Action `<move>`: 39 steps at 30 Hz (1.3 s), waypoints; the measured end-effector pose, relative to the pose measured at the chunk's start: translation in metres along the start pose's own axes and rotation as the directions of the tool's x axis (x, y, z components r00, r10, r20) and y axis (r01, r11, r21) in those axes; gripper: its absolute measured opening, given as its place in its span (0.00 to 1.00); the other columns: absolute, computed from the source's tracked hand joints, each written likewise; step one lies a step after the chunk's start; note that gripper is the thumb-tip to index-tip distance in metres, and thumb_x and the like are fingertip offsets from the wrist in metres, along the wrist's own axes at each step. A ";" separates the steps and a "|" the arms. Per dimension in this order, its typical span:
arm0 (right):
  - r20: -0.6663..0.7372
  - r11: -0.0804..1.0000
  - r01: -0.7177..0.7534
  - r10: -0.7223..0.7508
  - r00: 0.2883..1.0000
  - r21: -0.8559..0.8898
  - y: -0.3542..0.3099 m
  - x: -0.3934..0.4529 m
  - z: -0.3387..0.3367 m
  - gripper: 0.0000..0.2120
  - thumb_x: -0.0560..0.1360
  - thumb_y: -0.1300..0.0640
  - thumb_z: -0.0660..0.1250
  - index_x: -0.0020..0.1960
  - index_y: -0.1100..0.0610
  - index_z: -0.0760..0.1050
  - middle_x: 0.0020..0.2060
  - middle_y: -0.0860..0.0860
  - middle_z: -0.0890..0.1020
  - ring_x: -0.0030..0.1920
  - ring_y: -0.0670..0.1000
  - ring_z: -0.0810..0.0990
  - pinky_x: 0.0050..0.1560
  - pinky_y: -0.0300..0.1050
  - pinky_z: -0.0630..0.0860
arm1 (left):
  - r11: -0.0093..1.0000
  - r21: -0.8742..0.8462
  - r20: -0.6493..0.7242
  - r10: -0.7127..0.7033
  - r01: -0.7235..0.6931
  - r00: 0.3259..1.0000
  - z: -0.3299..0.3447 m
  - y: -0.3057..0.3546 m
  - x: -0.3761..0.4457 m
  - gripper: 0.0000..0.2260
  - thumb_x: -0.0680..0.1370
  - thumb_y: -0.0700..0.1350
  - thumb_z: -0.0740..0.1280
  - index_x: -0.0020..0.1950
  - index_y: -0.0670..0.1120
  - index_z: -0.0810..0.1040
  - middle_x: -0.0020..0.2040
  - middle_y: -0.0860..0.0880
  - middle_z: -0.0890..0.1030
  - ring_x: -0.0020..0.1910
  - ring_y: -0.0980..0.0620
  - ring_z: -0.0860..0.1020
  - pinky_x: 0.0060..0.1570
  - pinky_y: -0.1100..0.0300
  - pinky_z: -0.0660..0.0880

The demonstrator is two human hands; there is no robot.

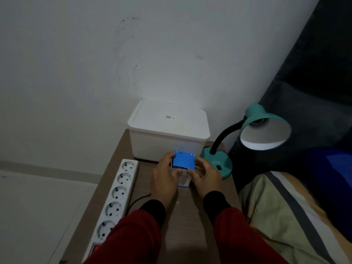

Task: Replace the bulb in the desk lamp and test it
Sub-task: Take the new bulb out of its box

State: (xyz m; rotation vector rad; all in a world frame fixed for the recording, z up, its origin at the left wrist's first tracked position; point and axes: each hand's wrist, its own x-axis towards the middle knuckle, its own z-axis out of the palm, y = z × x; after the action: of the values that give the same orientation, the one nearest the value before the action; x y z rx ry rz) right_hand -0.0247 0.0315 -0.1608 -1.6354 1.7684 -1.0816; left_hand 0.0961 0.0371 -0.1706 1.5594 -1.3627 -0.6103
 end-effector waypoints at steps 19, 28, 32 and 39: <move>-0.051 0.973 -0.029 0.042 0.998 0.231 -0.018 0.027 -0.016 0.03 0.73 0.64 0.69 0.45 0.58 0.78 0.42 0.52 0.80 0.47 0.52 0.79 0.44 0.32 0.75 | 0.940 0.068 0.206 0.314 -0.334 0.927 -0.012 -0.008 0.012 0.26 0.75 0.35 0.66 0.70 0.53 0.66 0.70 0.44 0.62 0.63 0.51 0.68 0.57 0.75 0.66; 0.260 0.994 0.044 -0.017 0.966 -0.101 -0.021 0.041 0.001 0.21 0.70 0.57 0.73 0.63 0.57 0.75 0.59 0.51 0.80 0.55 0.43 0.74 0.54 0.34 0.68 | 0.939 0.120 0.455 0.236 -0.322 0.859 -0.034 -0.021 0.051 0.42 0.74 0.49 0.69 0.71 0.66 0.38 0.52 0.49 0.68 0.48 0.52 0.72 0.53 0.62 0.73; 0.348 0.991 0.022 0.026 0.937 -0.132 -0.018 0.046 -0.004 0.26 0.68 0.58 0.75 0.65 0.57 0.74 0.61 0.53 0.79 0.62 0.50 0.75 0.58 0.34 0.67 | 0.949 0.111 0.501 0.203 -0.295 0.841 -0.028 -0.012 0.054 0.46 0.72 0.51 0.72 0.72 0.64 0.37 0.49 0.51 0.66 0.47 0.54 0.70 0.53 0.63 0.70; 0.388 0.957 0.084 0.032 0.921 -0.279 -0.020 0.055 -0.003 0.27 0.68 0.56 0.74 0.65 0.57 0.73 0.63 0.51 0.78 0.62 0.49 0.76 0.58 0.34 0.69 | 0.931 0.140 0.472 0.236 -0.336 0.850 -0.023 -0.015 0.052 0.47 0.71 0.52 0.72 0.69 0.67 0.35 0.49 0.51 0.68 0.47 0.54 0.72 0.49 0.64 0.69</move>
State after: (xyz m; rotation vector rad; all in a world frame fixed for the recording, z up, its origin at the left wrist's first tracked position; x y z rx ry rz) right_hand -0.0242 -0.0206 -0.1340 -1.8948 1.6926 -0.4669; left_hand 0.1360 -0.0050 -0.1627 1.3850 -2.0337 -0.6750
